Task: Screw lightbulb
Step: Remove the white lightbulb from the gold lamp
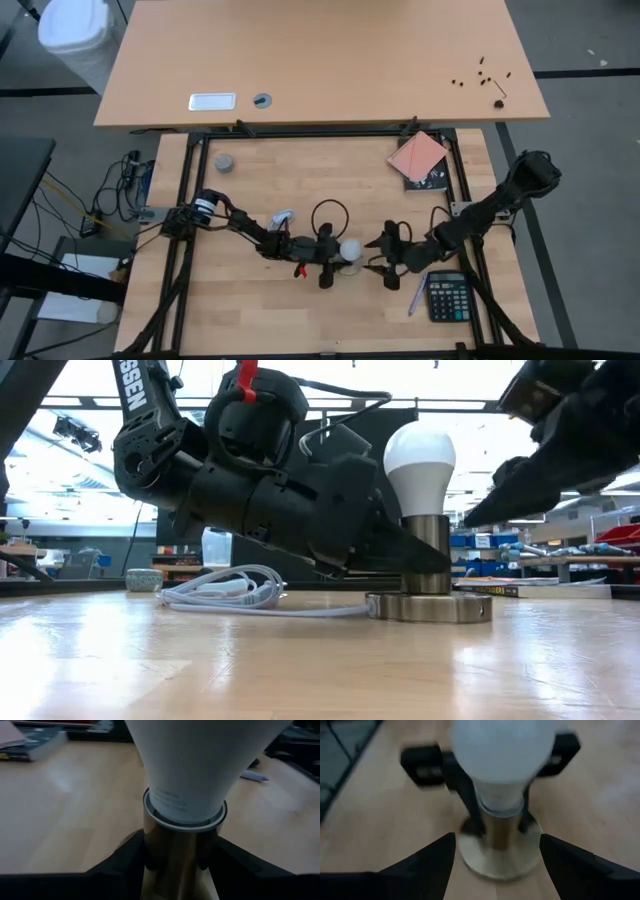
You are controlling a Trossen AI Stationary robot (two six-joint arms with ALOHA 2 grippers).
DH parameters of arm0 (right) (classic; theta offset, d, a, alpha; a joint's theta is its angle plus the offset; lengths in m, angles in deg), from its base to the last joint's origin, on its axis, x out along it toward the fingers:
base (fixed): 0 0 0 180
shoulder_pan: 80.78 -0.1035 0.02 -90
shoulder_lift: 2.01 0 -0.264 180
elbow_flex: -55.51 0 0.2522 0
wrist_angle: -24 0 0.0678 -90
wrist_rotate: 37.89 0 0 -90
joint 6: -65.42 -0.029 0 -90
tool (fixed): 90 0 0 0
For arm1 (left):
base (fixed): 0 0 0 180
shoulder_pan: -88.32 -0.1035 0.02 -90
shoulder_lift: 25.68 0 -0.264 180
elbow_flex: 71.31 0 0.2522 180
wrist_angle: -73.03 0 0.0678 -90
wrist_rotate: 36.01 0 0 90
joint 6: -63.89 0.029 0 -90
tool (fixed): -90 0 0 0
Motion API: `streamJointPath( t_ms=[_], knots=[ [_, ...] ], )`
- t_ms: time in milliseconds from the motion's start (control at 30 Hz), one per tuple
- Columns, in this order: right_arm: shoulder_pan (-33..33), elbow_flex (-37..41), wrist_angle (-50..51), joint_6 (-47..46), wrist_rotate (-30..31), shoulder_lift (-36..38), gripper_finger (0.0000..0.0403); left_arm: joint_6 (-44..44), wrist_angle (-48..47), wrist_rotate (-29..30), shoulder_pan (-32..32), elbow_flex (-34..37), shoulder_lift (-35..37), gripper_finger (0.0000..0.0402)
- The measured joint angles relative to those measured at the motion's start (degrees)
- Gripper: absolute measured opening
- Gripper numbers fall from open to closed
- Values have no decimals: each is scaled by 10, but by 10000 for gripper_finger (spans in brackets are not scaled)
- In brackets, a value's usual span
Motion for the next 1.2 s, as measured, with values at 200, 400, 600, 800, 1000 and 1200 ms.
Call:
streamJointPath(
  t_ms=[200, 400, 600, 800, 1000, 1200],
  knots=[
    [-32, 13, -40, 9, 116, -2, 300, -9, 1, 43, 0, 0, 0, 184],
    [-21, 13, -52, 13, 132, -2, 300, -25, 0, 96, 0, 0, 0, 184],
    [1, 13, -78, 30, 135, -3, 300, -47, 4, 152, 1, 1, -1, 184],
    [16, 13, -174, 62, 134, -77, 300, -58, 7, 177, 5, 1, -1, 184],
    [26, 13, -294, 101, 174, -151, 300, -62, 9, 179, 10, 1, -1, 184],
    [50, 13, -370, 130, 167, -186, 299, -62, 10, 179, 12, 1, -1, 184]
  ],
)
